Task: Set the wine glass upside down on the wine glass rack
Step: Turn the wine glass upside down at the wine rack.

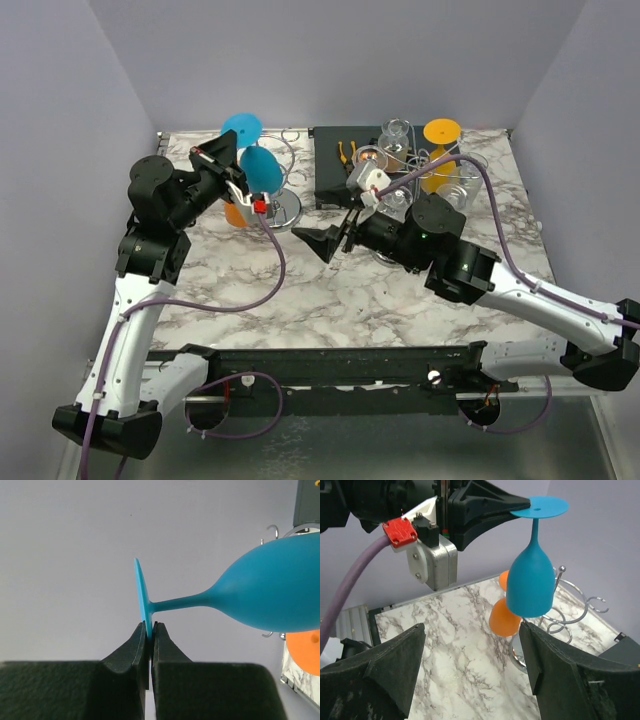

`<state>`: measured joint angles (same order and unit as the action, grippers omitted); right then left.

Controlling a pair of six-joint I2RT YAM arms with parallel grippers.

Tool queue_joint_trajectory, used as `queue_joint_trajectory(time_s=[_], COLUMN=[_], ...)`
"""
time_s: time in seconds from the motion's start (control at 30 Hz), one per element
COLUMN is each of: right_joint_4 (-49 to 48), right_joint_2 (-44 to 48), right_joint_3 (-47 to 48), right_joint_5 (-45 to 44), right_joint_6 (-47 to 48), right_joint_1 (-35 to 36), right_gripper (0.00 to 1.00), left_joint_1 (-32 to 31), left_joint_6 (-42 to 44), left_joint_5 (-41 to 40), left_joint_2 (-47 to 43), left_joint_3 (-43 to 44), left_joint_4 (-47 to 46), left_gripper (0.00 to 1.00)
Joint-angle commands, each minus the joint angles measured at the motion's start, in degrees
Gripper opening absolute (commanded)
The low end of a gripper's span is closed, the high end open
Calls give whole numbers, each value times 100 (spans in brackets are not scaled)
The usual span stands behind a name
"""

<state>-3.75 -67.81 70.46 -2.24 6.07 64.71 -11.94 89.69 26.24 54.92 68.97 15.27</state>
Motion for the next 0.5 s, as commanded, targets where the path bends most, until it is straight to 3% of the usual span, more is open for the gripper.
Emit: queue_joint_trajectory(time_s=[0.0, 0.1, 0.27, 0.47], right_joint_4=[849, 1107, 1529, 1271], right_joint_2=[-125, -647, -1619, -1883], right_joint_3=[857, 1453, 2748, 3591], right_joint_5=[-406, -826, 177, 338], right_joint_6=[227, 490, -313, -578], right_joint_1=[17, -154, -1921, -3171], right_gripper=[83, 85, 83, 83], left_joint_1=[48, 50, 121, 391], left_joint_6=[-441, -886, -1166, -1171], left_joint_5=[-405, -626, -923, -1095], left_joint_2=[206, 444, 656, 992], left_joint_3=[536, 909, 942, 1140], left_joint_4=[-232, -363, -999, -1227], left_gripper=[0, 0, 0, 0])
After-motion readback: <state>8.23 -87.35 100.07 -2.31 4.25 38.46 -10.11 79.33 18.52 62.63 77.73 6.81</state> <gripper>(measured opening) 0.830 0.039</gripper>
